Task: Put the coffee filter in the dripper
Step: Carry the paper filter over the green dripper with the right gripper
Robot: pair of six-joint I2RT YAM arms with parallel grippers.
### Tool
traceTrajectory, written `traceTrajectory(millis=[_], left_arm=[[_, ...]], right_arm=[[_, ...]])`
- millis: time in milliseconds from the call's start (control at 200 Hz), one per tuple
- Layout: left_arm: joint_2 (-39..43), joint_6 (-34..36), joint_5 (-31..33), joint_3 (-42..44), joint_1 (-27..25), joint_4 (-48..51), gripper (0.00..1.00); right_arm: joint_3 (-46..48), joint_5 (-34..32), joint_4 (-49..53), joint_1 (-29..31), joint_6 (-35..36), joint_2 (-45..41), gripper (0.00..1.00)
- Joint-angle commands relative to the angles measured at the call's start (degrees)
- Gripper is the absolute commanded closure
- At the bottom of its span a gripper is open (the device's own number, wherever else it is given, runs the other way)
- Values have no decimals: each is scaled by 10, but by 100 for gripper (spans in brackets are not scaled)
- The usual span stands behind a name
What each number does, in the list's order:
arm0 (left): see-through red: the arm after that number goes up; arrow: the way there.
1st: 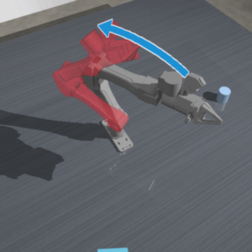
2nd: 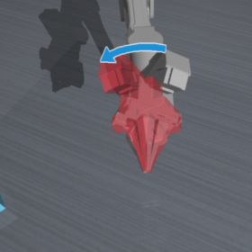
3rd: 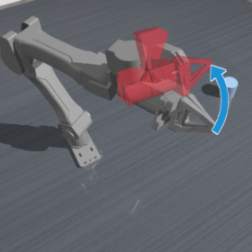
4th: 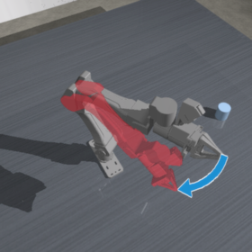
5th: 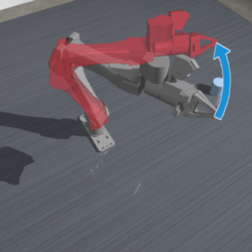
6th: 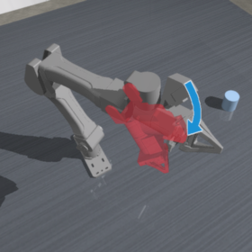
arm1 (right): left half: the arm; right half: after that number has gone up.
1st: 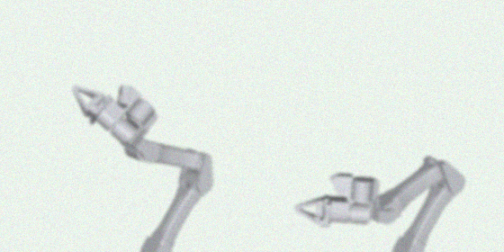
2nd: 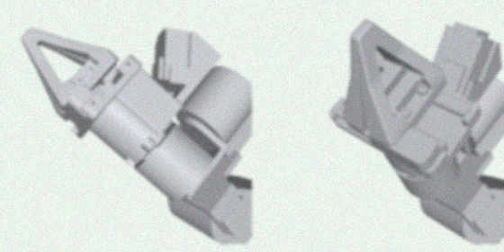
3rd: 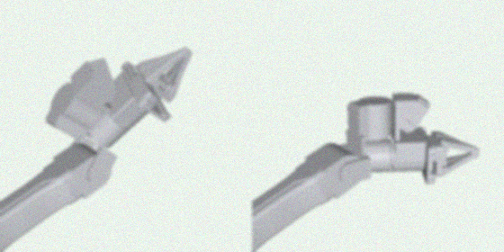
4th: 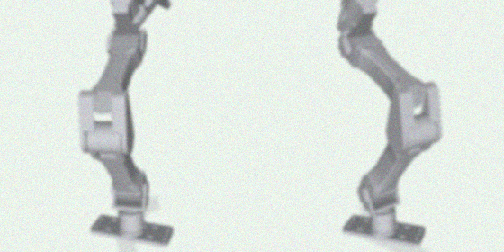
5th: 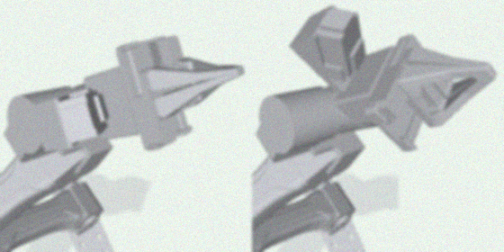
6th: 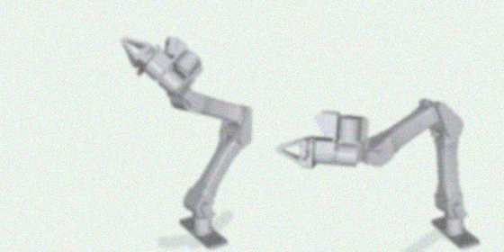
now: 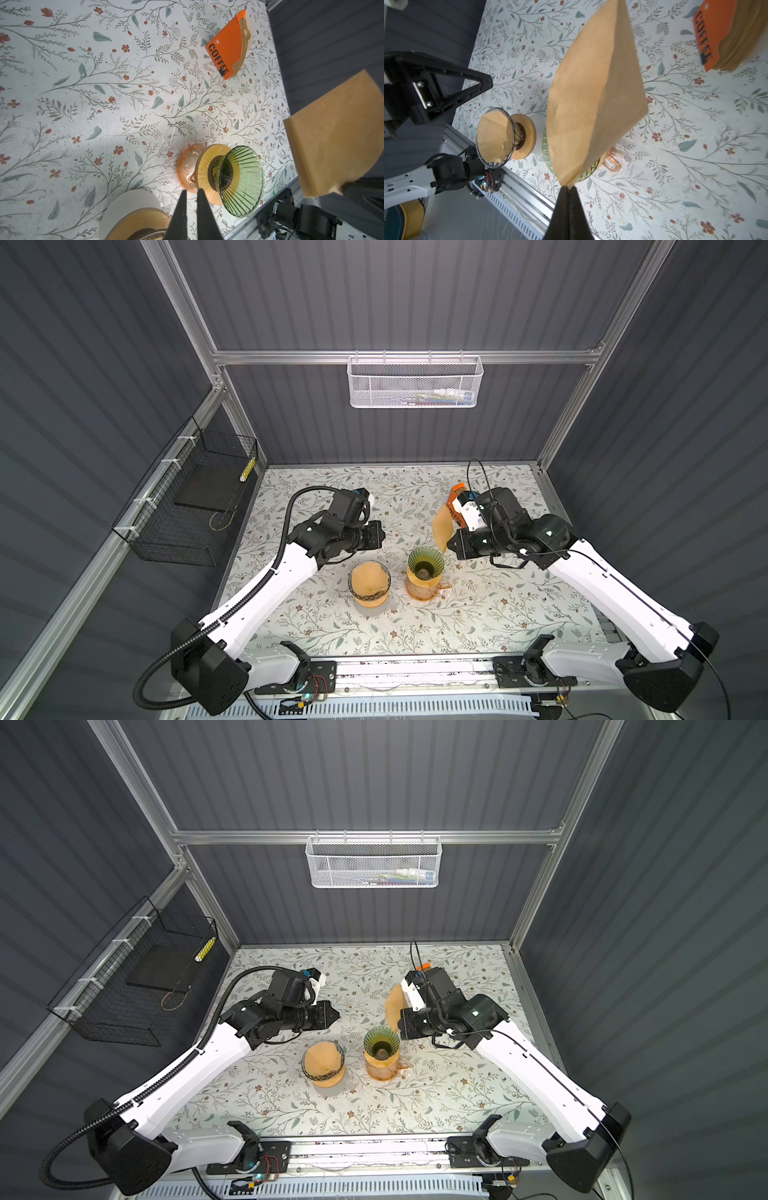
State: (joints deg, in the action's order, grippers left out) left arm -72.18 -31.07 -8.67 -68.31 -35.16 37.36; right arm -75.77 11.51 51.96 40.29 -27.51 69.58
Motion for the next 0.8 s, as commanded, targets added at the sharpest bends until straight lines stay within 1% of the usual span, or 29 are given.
traceTrajectory(millis=[0,175,185,200,310,575,790], left_arm=[[16,18,-4,-14,3,37,87],[21,15,2,-12,3,40,87],[21,16,2,-11,3,40,87],[21,15,2,-11,3,39,87],[20,14,2,-11,3,39,87],[20,14,-3,-12,3,34,87],[17,14,-3,-14,3,34,87]], right_arm=[[6,49,13,23,-22,-8,100],[31,70,-6,42,-49,-21,100],[33,87,-9,43,-50,-22,100],[35,95,-11,44,-52,-23,100],[57,109,-31,51,-65,-29,100],[104,123,-77,57,-88,-25,100],[115,125,-104,57,-90,-9,100]])
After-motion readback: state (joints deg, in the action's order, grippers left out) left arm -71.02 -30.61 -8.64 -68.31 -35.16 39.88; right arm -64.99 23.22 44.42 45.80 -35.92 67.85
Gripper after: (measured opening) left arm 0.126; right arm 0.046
